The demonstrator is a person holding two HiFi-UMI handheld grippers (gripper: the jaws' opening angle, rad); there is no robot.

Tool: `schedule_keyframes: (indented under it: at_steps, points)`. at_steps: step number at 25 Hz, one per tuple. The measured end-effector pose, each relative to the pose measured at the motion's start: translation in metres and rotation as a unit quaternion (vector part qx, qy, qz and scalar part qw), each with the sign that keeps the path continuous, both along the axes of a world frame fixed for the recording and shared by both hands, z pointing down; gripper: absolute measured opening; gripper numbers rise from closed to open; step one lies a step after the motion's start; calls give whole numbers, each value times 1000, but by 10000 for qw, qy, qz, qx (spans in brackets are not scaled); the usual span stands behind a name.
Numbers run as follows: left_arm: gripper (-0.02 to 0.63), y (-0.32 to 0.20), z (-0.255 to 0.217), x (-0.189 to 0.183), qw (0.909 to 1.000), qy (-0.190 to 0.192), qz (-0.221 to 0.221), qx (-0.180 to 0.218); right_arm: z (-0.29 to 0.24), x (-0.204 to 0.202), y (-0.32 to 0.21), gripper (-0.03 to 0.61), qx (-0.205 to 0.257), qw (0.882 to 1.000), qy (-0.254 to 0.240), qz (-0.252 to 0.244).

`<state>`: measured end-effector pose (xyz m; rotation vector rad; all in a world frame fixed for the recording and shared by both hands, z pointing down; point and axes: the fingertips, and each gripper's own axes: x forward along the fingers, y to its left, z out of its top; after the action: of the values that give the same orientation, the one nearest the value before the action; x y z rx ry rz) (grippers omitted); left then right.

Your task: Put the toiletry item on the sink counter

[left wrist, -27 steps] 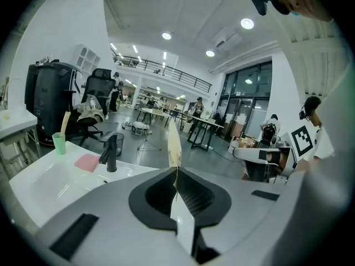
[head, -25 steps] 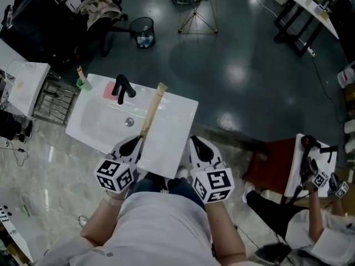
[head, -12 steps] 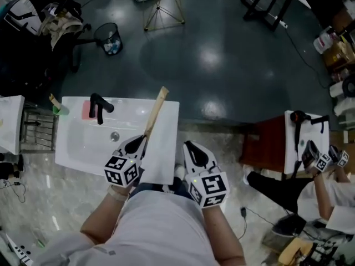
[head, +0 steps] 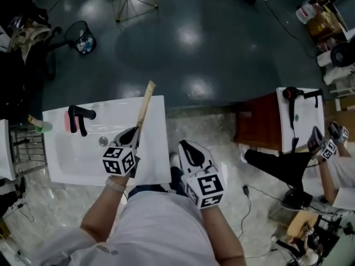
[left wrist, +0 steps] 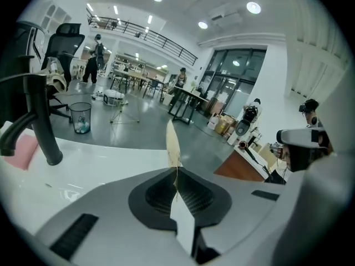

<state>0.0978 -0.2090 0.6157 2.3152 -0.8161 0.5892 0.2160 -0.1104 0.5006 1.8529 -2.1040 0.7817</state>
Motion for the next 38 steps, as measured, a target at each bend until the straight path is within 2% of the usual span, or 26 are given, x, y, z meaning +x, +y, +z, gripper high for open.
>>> schedule_keyframes:
  at_steps: [14,28,29,31,38]
  points:
    - [18,-21,49,16,9996,-134,127,-225,30,10,-4,32,-431,9985,-21,336]
    - [26,-18,85,29,9981,-391,314,-355,46,19,3,32,-618,9970,53,466]
    - [32,-17,87,30,9980,-409,321,-372,46,19,3,32,-624,9969,59,475]
    - [90,-17,91,30,9977,-453,316,-403,47,20,3,32,-633,9968,60,494]
    - [182,-16,101,27,9967,-546,371,-479,49,15,4,32,-661,9966,55,484]
